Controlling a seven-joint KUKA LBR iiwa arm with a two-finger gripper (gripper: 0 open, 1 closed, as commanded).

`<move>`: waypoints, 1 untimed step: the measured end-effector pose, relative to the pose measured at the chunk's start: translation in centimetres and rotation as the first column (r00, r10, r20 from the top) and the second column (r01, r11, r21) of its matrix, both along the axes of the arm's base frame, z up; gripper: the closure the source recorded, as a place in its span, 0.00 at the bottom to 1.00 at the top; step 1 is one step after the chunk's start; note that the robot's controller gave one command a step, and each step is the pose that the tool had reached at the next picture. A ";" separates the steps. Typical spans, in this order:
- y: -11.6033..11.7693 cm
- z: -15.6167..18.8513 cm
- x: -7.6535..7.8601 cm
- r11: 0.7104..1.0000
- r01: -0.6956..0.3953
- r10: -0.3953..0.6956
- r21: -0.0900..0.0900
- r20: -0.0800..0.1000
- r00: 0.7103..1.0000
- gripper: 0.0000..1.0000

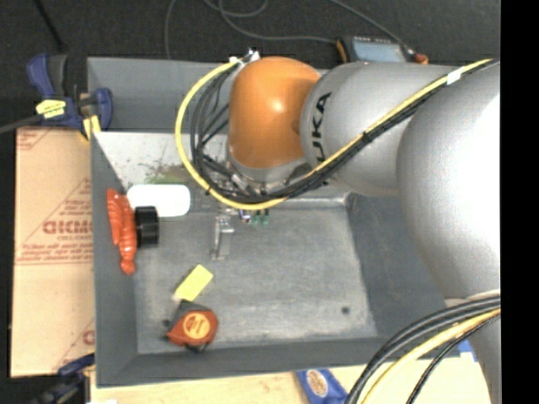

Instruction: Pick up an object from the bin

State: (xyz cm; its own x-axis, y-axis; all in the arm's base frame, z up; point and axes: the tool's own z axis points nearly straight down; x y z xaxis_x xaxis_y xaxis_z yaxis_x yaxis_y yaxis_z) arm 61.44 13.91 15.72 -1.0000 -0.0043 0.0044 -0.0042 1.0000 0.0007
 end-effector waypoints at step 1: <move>-0.1 0.5 0.2 1.000 0.003 -0.003 0.001 0.008 1.000 0.00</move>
Offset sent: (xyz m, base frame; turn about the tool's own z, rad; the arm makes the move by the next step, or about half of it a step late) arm -0.0431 0.0115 0.0006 -0.5790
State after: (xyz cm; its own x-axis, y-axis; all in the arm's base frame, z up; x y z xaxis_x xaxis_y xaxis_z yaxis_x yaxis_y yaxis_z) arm 61.60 13.85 16.25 -1.0000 -0.0014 -0.0035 -0.0014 1.0000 0.0019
